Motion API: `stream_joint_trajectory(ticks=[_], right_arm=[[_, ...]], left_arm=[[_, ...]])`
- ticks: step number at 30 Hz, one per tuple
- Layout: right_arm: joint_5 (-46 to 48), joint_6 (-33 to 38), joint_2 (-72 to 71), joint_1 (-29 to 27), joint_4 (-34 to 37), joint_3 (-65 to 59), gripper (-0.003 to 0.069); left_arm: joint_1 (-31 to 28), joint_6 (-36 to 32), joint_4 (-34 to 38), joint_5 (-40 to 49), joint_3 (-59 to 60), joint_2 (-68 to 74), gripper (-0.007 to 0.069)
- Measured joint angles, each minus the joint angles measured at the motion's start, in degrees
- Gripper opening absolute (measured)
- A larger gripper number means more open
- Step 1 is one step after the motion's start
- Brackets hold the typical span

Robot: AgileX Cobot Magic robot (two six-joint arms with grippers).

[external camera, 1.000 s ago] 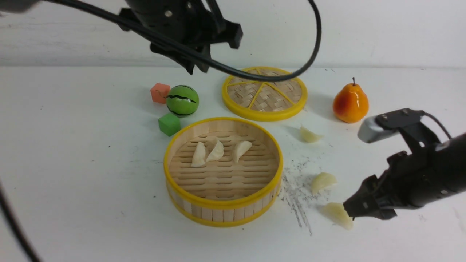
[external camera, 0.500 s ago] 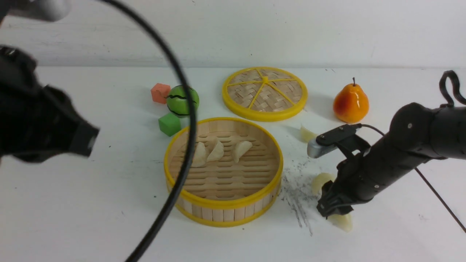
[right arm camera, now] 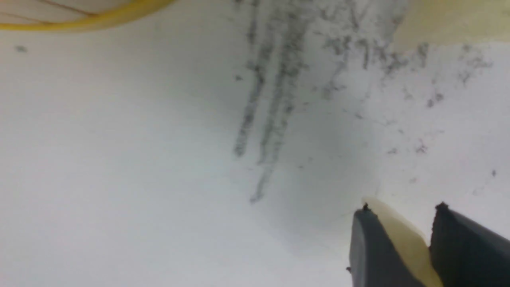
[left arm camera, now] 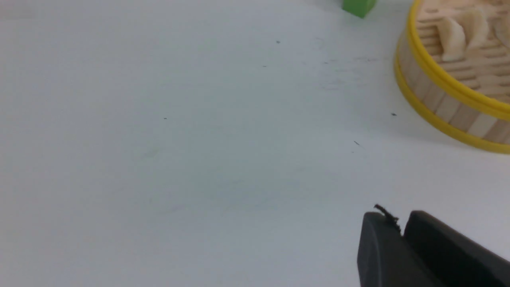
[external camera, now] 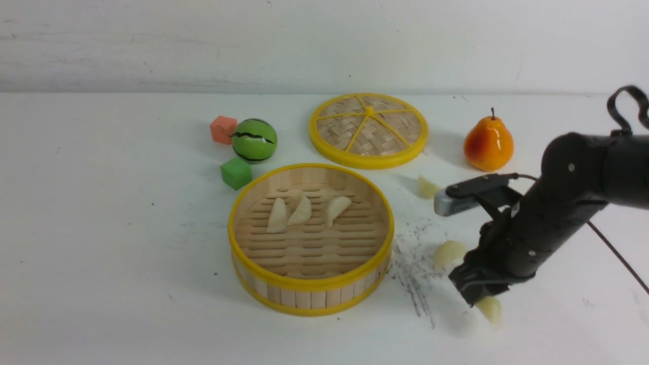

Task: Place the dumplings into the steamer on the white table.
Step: 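Reach for and grasp a dumpling lying on the table beside the steamer, then place the dumpling in the bamboo steamer basket with the right gripper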

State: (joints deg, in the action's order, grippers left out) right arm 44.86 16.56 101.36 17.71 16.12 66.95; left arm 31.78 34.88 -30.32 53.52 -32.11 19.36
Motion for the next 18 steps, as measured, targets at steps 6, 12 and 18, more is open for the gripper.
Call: stream_joint_trajectory(ticks=[6, 12, 18], right_arm=[[2.2, -2.7, -2.2, 11.0, 0.5, 11.3, 0.0195], [-9.2, -5.8, 4.1, 19.4, 2.0, 19.5, 0.0194], [-18.0, -10.8, 17.5, 21.4, 2.2, 25.5, 0.0192]], left_arm=[[0.0, 10.7, -5.8, -14.1, 12.8, -12.6, 0.0085], [0.0, 11.4, -8.7, -19.5, 15.7, -17.5, 0.0088], [0.0, 11.4, -9.0, -20.1, 15.9, -17.7, 0.0092]])
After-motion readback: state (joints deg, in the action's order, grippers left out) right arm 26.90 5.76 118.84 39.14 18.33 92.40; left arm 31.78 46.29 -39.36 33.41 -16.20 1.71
